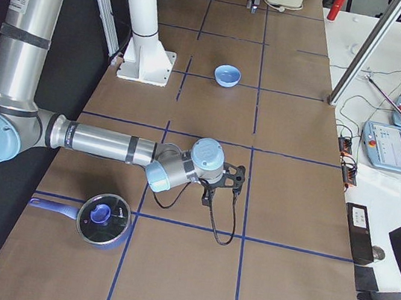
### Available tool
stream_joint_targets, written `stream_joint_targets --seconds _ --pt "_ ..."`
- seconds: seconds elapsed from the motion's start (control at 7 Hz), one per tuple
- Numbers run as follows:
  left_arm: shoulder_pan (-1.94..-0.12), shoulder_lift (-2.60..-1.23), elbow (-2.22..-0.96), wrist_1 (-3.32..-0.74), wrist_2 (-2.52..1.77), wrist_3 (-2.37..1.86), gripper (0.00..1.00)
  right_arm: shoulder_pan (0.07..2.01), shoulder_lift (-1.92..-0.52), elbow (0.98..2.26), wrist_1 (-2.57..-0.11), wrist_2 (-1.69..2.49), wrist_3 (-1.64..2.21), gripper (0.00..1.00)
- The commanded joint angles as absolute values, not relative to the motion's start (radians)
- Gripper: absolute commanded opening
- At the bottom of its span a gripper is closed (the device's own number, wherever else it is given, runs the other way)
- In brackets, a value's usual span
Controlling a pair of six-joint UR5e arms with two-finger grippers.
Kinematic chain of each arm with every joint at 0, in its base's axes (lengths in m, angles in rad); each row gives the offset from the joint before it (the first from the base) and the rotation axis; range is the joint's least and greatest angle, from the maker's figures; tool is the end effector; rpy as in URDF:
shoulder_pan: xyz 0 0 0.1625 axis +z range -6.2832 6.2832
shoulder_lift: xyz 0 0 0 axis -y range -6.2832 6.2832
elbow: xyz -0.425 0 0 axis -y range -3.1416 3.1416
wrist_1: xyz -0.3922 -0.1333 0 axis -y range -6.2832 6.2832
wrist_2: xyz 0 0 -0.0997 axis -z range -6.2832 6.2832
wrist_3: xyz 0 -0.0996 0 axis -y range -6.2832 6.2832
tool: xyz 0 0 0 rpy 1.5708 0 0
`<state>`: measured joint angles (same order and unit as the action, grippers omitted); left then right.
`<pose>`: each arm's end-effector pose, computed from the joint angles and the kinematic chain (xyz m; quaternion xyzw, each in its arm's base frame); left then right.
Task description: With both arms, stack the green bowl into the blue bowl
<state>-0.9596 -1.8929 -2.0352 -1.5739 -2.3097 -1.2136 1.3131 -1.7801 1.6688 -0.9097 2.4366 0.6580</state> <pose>0.2522 -0.4754 0.2691 -0.0442 0.4876 -0.1227 0.8632 -0.0515 -0.4210 0.6247 0.0426 -0.4711 0.0621 0.8789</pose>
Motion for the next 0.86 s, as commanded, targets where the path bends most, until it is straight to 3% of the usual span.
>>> stream_joint_targets --seconds 0.0,0.43,0.57,0.71 --pt "-1.021 -1.791 -2.092 -1.531 -2.306 -1.048 1.00 1.194 -1.790 1.643 -0.727 2.373 0.869 1.00" --pt "-1.025 -1.787 -2.101 -1.531 -2.306 -1.037 1.00 1.043 -1.778 1.542 -0.543 2.273 1.009 1.00" --pt "-1.025 -1.787 -2.102 -1.531 -2.306 -1.037 1.00 1.037 -1.776 1.533 -0.543 2.272 1.008 0.95" --pt "-1.025 -1.787 -2.102 -1.532 -2.306 -1.037 1.00 1.037 -1.776 1.532 -0.543 2.266 1.006 0.55"
